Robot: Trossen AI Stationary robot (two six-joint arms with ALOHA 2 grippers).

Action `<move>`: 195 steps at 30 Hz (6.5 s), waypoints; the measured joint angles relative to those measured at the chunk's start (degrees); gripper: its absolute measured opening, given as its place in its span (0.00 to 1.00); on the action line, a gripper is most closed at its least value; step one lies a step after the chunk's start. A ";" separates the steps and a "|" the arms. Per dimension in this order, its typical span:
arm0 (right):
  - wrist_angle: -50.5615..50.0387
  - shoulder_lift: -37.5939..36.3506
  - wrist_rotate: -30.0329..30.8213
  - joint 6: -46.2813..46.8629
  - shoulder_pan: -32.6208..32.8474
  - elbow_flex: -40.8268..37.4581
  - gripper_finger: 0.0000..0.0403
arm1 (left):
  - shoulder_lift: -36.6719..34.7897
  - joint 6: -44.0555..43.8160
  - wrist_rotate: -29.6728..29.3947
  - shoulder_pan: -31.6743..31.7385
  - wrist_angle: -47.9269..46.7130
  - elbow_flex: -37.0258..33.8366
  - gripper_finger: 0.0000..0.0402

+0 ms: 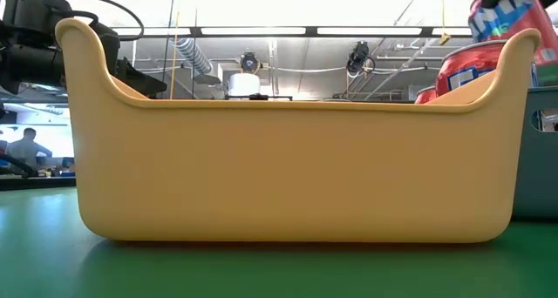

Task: Sort soda cans
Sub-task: Put the red soda can into the blue bin

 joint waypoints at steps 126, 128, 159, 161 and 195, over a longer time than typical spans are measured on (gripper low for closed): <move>41.52 6.64 -26.93 -25.29 -3.18 -16.47 0.86 | 0.00 0.38 -0.02 0.00 -2.51 0.00 0.03; 41.51 6.64 -28.77 -24.83 -3.55 -16.45 0.89 | 0.01 0.39 -0.02 -0.01 -2.55 0.00 0.03; 20.75 6.66 -27.05 -41.13 -21.51 -8.16 0.15 | 0.00 0.55 -0.07 0.00 -4.62 0.00 0.03; 22.96 6.66 -27.51 -43.54 -22.20 -9.22 0.05 | 0.02 0.50 -0.20 0.00 -5.15 0.00 0.03; 28.28 5.94 -18.14 -75.94 -39.03 -1.66 0.24 | 32.80 -3.14 -11.89 0.77 -57.10 45.34 0.17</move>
